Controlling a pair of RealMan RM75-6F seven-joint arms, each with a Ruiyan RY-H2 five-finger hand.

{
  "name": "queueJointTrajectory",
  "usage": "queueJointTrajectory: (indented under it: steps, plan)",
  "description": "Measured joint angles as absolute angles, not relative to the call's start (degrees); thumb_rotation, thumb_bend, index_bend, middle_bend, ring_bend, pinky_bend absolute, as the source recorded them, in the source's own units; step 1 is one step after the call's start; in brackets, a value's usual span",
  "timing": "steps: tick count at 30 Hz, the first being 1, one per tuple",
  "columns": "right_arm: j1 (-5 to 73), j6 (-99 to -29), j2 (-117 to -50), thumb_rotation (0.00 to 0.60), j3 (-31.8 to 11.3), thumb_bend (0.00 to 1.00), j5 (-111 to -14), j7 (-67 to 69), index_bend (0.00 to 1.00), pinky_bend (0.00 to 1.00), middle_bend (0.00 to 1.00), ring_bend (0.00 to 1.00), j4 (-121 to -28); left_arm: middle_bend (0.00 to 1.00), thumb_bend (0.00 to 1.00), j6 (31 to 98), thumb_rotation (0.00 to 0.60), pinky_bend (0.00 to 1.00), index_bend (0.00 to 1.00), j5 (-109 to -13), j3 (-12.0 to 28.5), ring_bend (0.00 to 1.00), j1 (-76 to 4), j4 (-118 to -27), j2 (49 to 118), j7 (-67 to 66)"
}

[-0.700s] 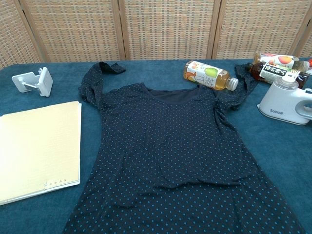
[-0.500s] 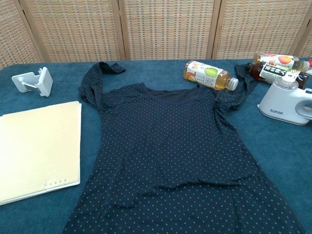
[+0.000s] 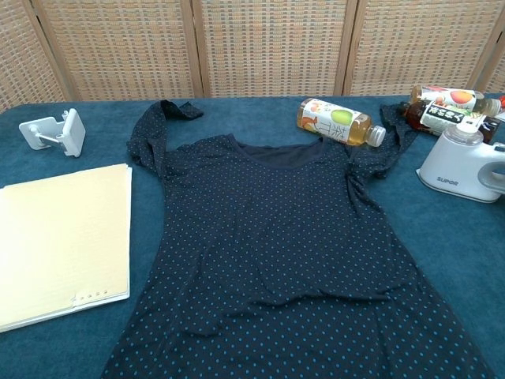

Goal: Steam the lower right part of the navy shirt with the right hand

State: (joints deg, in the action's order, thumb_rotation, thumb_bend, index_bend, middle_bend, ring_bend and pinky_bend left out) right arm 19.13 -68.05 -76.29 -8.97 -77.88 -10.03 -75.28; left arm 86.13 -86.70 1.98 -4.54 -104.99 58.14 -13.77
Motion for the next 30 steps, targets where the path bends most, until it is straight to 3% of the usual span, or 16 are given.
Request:
queueJointTrajectory:
  steps: [11, 30]
  plan:
    - [27.6, -59.1, -85.5, 0.6, -13.8, 0.46, -68.1, -21.1, 0.0, 0.0, 0.0, 0.0, -62.9, 0.0, 0.0, 83.3, 0.6, 0.0, 0.0, -82.8, 3.2, 0.0, -6.0, -104.8, 59.0, -15.7]
    - [30.6, -56.1, -92.8, 0.6, -13.1, 0.5, -64.9, -26.2, 0.0, 0.0, 0.0, 0.0, -49.2, 0.0, 0.0, 83.0, 0.6, 0.0, 0.0, -82.4, 3.2, 0.0, -6.5, -104.7, 59.7, -16.5]
